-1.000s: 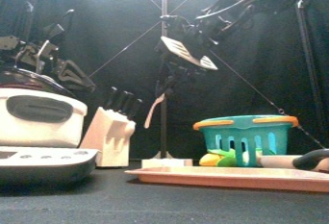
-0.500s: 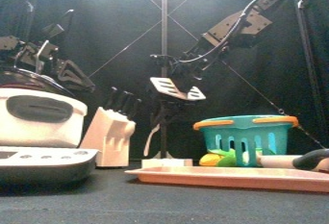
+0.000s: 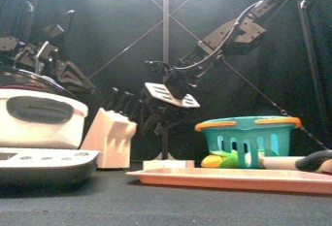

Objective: Drop fork

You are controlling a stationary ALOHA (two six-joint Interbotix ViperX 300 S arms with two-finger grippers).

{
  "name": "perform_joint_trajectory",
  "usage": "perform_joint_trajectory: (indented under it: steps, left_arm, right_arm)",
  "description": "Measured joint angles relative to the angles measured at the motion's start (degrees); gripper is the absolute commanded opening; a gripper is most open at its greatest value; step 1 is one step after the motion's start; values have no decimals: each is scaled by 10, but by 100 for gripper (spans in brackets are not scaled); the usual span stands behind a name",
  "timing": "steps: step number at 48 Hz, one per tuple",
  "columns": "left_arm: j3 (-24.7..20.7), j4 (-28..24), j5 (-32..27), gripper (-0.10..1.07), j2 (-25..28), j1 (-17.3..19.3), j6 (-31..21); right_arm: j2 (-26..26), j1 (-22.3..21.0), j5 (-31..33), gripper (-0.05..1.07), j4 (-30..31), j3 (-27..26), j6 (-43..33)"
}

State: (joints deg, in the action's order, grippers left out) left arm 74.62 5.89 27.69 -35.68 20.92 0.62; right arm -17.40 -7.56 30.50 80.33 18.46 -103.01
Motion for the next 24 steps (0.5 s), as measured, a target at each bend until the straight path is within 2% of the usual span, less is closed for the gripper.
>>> perform_joint_trajectory:
  steps: [11, 24]
  left_arm:
    - [1, 0, 0, 62, 0, 0, 1]
    - [1, -1, -1, 62, 0, 0, 0]
  right_arm:
    - [3, 1, 0, 85, -9, 13, 7]
    - [40, 4, 0, 85, -11, 40, 5]
